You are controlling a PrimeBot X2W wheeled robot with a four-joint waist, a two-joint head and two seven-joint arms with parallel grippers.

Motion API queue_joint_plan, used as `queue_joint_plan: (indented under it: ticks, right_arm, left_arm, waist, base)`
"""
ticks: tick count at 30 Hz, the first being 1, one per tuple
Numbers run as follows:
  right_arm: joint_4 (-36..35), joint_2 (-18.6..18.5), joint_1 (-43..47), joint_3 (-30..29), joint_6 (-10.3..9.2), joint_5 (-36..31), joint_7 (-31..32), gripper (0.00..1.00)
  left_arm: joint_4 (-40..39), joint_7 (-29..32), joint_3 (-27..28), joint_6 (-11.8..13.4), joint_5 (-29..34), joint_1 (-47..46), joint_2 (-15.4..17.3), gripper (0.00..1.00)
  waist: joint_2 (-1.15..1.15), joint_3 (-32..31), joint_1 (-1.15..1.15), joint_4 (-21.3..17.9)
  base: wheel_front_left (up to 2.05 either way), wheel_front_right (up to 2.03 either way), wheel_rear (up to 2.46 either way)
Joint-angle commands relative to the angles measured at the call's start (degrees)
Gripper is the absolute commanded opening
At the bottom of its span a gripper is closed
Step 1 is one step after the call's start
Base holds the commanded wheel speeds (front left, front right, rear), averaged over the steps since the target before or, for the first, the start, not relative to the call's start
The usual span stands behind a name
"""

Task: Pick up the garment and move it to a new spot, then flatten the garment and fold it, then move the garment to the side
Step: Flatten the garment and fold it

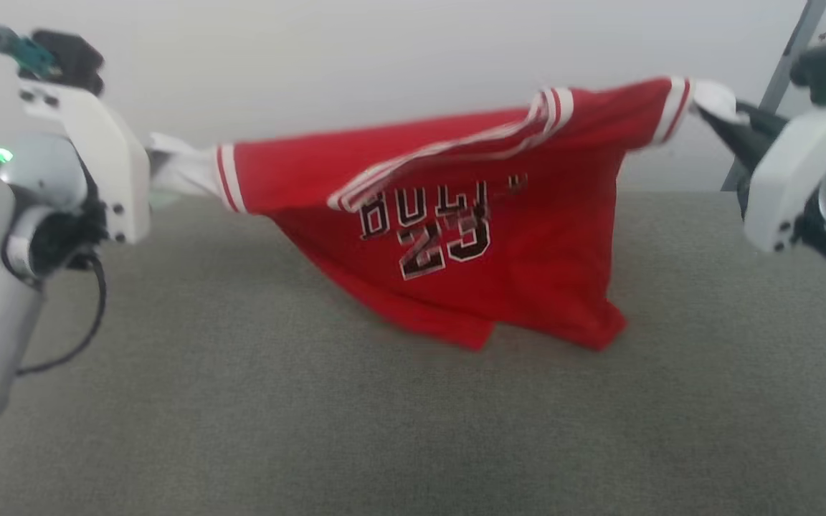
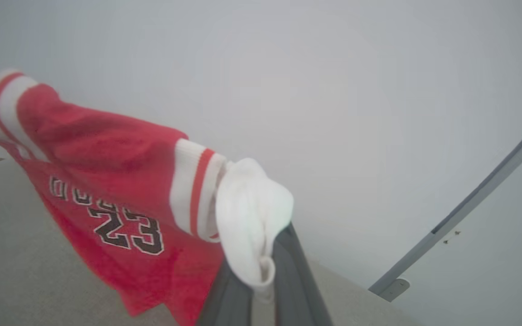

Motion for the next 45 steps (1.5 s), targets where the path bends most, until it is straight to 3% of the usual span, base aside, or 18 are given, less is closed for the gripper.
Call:
queue_joint_plan:
  ticks: [1,10,26,38,43,45]
  right_arm:
    - [1.94,0.40,-2.17,0.20,-0.09,-0.82,-1.42,0.00]
    - [11.73,3.38,-11.84,2.40,-0.10,-2.59,-7.95,0.00]
    - [25.61,6.68,-22.66,4.53,-0.10,-5.42,-16.32,0.00]
    - [38.04,6.84,-36.83,4.96,-0.10,-16.11,-32.46,0.00]
    - [40.59,6.93,-42.78,0.59,-0.10,-22.51,-36.53,0.00]
    - [37.97,6.90,-44.00,-2.65,-0.10,-25.76,-36.65,0.00]
  left_arm:
    - [0.84,0.31,0.48,0.77,0.24,-1.84,0.56,0.00]
    - [4.61,-1.19,1.25,0.44,1.16,-8.38,0.16,0.00]
    - [11.63,-13.71,0.56,-0.76,6.16,-18.54,-3.92,0.00]
    - [19.35,-32.14,0.71,1.69,12.09,-33.60,-10.50,0.00]
    - [21.57,-40.50,0.48,3.25,14.89,-39.91,-12.62,0.00]
    - [22.27,-43.93,0.62,3.63,15.41,-41.76,-13.43,0.00]
  waist:
    - [0.00,-0.25,0.00,-0.22]
    - [0.00,-0.78,0.00,-0.90]
    - [0.00,3.42,0.00,-1.74]
    - [0.00,18.88,0.00,-1.55]
    - [0.00,24.80,0.00,-0.88]
    - [0.00,26.37,0.00,-0.36]
  base:
    - [0.00,0.00,0.00]
    - [0.00,0.00,0.00]
    - [0.00,0.00,0.00]
    - [0.00,0.00,0.00]
    - [0.00,0.00,0.00]
    - [0.00,0.00,0.00]
